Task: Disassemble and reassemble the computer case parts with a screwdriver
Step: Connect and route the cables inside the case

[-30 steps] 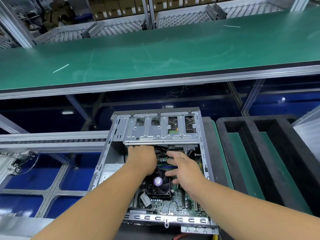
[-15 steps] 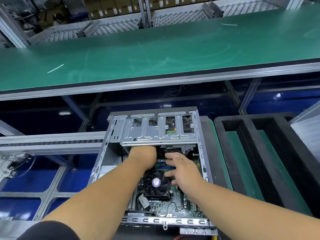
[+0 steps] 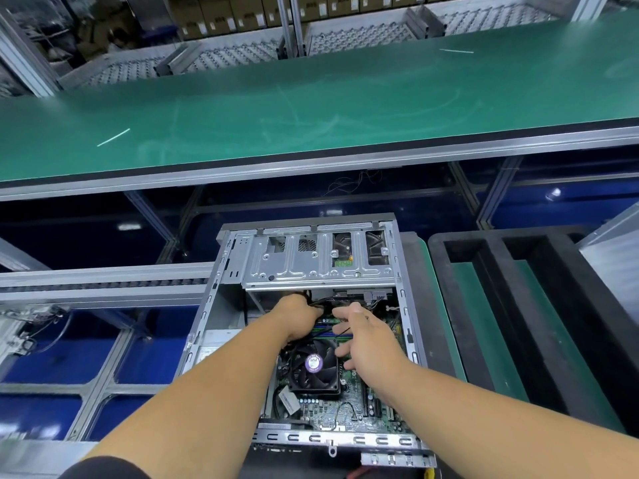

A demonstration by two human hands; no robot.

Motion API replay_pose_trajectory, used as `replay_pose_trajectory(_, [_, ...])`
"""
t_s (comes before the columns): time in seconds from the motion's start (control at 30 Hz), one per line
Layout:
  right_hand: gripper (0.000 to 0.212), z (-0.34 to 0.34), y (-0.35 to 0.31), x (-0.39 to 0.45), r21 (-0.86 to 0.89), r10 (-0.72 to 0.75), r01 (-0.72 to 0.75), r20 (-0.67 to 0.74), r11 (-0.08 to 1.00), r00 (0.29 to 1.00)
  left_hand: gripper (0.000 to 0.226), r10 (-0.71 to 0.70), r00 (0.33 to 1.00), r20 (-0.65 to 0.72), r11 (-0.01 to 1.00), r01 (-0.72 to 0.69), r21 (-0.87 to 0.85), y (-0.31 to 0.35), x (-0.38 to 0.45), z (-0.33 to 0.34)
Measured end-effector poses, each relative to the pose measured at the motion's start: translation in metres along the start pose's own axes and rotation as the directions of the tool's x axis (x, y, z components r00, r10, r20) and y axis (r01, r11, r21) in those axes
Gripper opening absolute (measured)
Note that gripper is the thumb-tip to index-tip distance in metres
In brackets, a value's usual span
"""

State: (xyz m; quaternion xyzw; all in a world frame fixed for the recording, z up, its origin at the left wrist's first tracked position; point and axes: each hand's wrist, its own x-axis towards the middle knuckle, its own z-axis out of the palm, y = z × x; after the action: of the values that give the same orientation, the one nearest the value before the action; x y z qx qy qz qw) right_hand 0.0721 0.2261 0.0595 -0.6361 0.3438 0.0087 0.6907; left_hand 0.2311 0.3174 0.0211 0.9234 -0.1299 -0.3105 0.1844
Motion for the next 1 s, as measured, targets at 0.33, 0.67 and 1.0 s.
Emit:
replay_pose_trajectory(0.33, [0.044, -0.0001, 0.0003, 0.0021, 0.024, 0.02, -0.02, -0.005, 0.999, 1.0, 0.037, 0.001, 1.0, 0.024, 0.997, -0.002, 0.076, 0.0055, 0.0018, -0.0066])
replay_pose_trajectory(0.67, [0.043, 0.0004, -0.0003, 0.0023, 0.052, 0.029, -0.028, -0.022, 0.998, 0.999, 0.036, -0.028, 0.999, 0.032, 0.999, 0.026, 0.037, 0.0051, 0.0052, -0.0028])
replay_pose_trajectory(1.0, [0.044, -0.0019, -0.0019, 0.0037, 0.086, 0.051, -0.049, -0.016, 0.995, 0.999, 0.037, -0.036, 0.994, 0.101, 0.996, 0.027, 0.082, 0.0093, 0.0049, -0.0045])
